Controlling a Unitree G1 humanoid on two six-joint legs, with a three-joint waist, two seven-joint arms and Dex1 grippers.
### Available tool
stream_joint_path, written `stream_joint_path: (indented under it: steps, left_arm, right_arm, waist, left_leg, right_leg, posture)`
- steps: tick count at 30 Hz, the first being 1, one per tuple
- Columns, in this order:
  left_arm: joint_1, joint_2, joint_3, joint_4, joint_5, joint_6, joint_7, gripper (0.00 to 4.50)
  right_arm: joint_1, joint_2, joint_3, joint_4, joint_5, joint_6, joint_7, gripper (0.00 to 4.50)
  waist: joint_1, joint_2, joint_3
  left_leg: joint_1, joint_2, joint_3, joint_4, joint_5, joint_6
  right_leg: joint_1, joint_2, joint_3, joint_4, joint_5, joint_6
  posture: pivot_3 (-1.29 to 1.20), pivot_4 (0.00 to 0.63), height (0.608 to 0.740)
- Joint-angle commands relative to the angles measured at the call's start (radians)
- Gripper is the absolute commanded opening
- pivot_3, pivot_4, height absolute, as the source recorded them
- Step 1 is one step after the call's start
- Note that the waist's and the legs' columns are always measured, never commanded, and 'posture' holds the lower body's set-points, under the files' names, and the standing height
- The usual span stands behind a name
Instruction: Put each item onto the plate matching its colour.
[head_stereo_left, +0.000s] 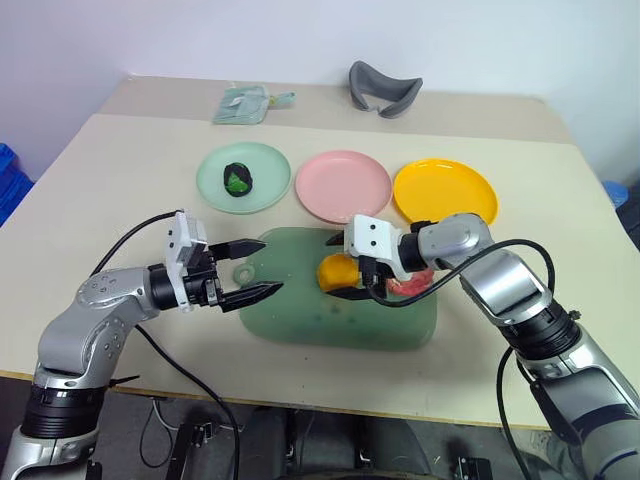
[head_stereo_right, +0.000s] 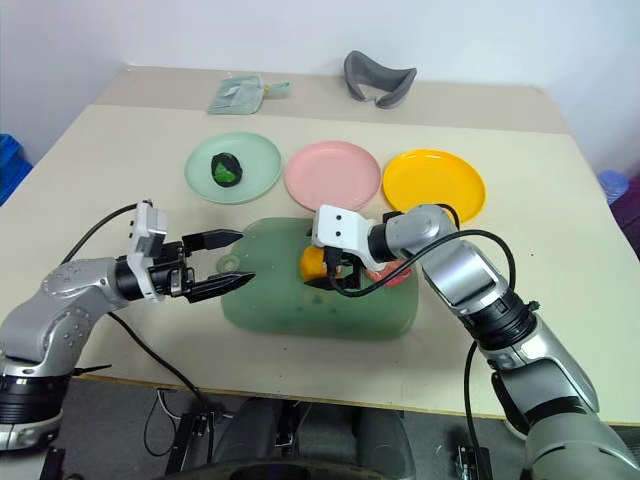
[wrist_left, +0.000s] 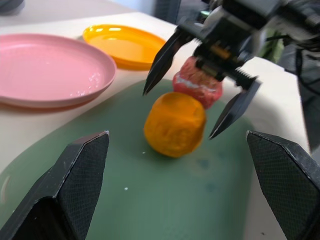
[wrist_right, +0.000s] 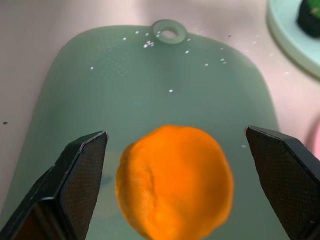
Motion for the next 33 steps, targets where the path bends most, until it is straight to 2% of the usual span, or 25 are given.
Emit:
stream_joint_path:
  steps: [1,9,12,13,14,15,20,24,27,33]
  left_arm:
    - [0.035,0.041,0.036,-0.085,-0.026,-0.013,-0.023,4.46]
    - [0.121,0.128,0.076,-0.12,0.003,-0.101,-0.094,4.46]
    - [0.135,0.148,0.096,-0.102,0.004,-0.122,-0.112,4.5]
    - [0.138,0.15,0.099,-0.098,0.005,-0.127,-0.114,4.5]
    - [0.139,0.15,0.101,-0.095,0.005,-0.132,-0.113,4.5]
    - [0.141,0.144,0.1,-0.088,0.016,-0.144,-0.105,4.5]
    - [0.138,0.09,0.093,-0.041,0.064,-0.203,-0.04,4.5]
    - [0.121,0.043,0.087,-0.02,0.09,-0.211,0.037,4.5]
    - [0.097,0.008,0.064,-0.019,0.131,-0.208,0.118,4.5]
    - [0.016,-0.07,0.0,-0.052,0.217,-0.179,0.293,4.5]
  right_arm:
    - [-0.021,0.003,0.012,0.023,-0.031,-0.015,0.006,4.5]
    - [-0.02,0.018,0.018,0.074,-0.052,-0.039,0.019,4.5]
    - [-0.021,0.028,0.013,0.093,-0.053,-0.047,0.021,3.72]
    - [-0.02,0.031,0.01,0.096,-0.053,-0.048,0.021,3.19]
    - [-0.02,0.034,0.007,0.098,-0.052,-0.048,0.022,2.85]
    - [-0.019,0.04,0.001,0.1,-0.05,-0.051,0.018,2.75]
    - [-0.004,0.084,-0.058,0.071,0.013,-0.04,0.002,2.75]
    - [-0.057,0.194,-0.241,0.029,0.179,0.047,-0.079,2.75]
    - [-0.137,0.221,-0.345,0.105,0.204,0.043,-0.156,2.75]
    - [-0.341,0.139,-0.447,0.684,0.051,-0.256,-0.349,2.75]
  waist:
    - [-0.003,0.0,0.0]
    - [-0.017,0.0,0.0]
    - [-0.018,0.0,0.0]
    - [-0.018,0.0,0.0]
    - [-0.018,0.0,0.0]
    - [-0.017,0.0,0.0]
    - [-0.018,0.0,0.0]
    - [-0.017,0.0,0.0]
    - [-0.014,0.0,0.0]
    - [-0.013,0.0,0.0]
  left_leg:
    - [0.0,0.0,0.0,0.0,0.0,0.0]
    - [0.0,0.0,0.0,-0.001,0.0,0.0]
    - [0.0,0.0,0.0,-0.001,0.0,0.0]
    - [0.0,0.0,0.0,-0.001,0.0,0.0]
    - [0.0,0.0,0.0,-0.001,0.0,0.0]
    - [0.0,0.0,0.0,-0.001,0.0,0.0]
    - [0.0,0.0,0.0,-0.001,0.0,0.0]
    - [0.0,0.001,0.0,-0.001,0.0,0.0]
    - [0.0,0.0,0.0,-0.001,0.0,0.0]
    - [0.0,-0.001,0.0,-0.001,0.0,0.0]
  right_leg:
    - [0.0,0.0,0.0,0.0,0.0,0.0]
    - [-0.001,0.0,0.0,0.0,0.0,0.0]
    - [-0.001,0.0,0.0,0.0,0.0,0.0]
    - [-0.001,0.0,0.0,0.0,0.0,0.0]
    - [-0.001,0.0,0.0,0.0,0.0,0.0]
    - [-0.001,0.0,0.0,0.0,0.0,0.0]
    - [-0.001,0.0,0.0,0.0,0.0,0.0]
    - [-0.001,0.0,0.0,0.001,0.0,0.0]
    - [-0.001,0.0,0.0,0.001,0.0,0.0]
    - [0.0,-0.001,0.0,0.001,0.0,0.0]
  posture:
    - [0.0,0.15,0.74]
    - [0.0,0.15,0.74]
    - [0.0,0.15,0.74]
    - [0.0,0.15,0.74]
    - [0.0,0.15,0.74]
    - [0.0,0.15,0.74]
    - [0.0,0.15,0.74]
    - [0.0,0.15,0.74]
    - [0.0,0.15,0.74]
    - [0.0,0.15,0.74]
